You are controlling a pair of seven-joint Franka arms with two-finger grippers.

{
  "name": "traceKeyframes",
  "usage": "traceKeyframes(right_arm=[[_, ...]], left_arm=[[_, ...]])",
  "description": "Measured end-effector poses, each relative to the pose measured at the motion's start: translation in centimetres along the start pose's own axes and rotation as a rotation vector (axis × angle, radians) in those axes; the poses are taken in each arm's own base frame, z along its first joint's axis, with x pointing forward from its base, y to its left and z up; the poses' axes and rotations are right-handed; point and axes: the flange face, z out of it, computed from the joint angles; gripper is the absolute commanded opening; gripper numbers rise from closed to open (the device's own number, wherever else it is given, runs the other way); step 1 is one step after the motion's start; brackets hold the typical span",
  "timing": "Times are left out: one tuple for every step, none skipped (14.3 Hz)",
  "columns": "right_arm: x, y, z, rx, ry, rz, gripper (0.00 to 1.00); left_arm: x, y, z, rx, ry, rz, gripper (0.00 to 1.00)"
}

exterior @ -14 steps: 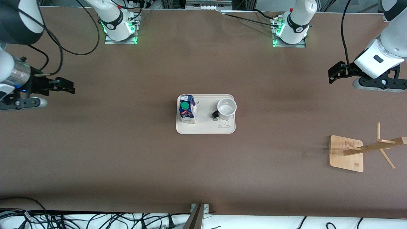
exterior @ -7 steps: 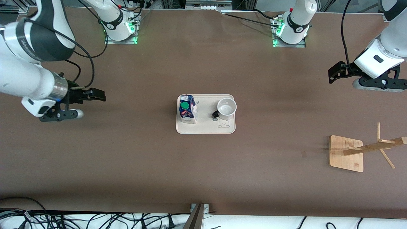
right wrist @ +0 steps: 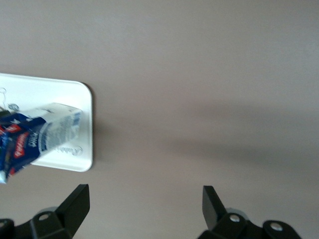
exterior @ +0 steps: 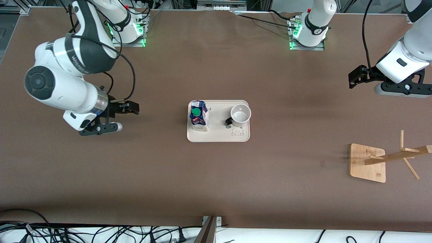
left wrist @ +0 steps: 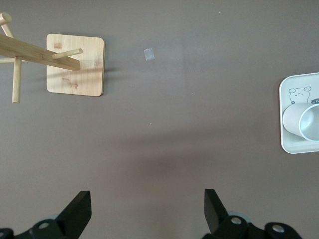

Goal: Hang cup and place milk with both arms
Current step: 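Reach the right gripper toward the blue milk carton on the tray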

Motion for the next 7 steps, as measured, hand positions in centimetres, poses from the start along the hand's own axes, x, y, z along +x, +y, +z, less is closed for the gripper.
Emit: traceKeyframes(right_arm=[[-0.1, -1.7, 0.4, -0.001, 0.008, 0.010, 1.00], [-0.3, -3.3, 0.9, -0.003, 0.012, 0.017, 1.00], [-0.5, -4.6, 1.4, -0.004, 0.014, 0.020, 1.00], [-0.7, -6.0, 2.0, -0.007, 0.013, 0.026, 1.00], [-1.0, -7.5, 2.8, -0.010, 0.009, 0.037, 1.00], [-1.2, -9.1, 3.6, -0.012, 0.012, 0.052, 1.00], [-1.4, -10.7, 4.4, -0.011, 0.021, 0.073, 1.00]], left_arm=[[0.0, 0.0, 0.0, 0.000, 0.000, 0.000, 1.00], [0.0, 0.0, 0.0, 0.000, 0.000, 0.000, 1.00], [0.0, 0.0, 0.0, 0.000, 0.000, 0.000, 1.00], [0.0, 0.0, 0.0, 0.000, 0.000, 0.000, 1.00], [0.0, 0.0, 0.0, 0.000, 0.000, 0.000, 1.00], [0.0, 0.0, 0.0, 0.000, 0.000, 0.000, 1.00], [0.0, 0.0, 0.0, 0.000, 0.000, 0.000, 1.00]])
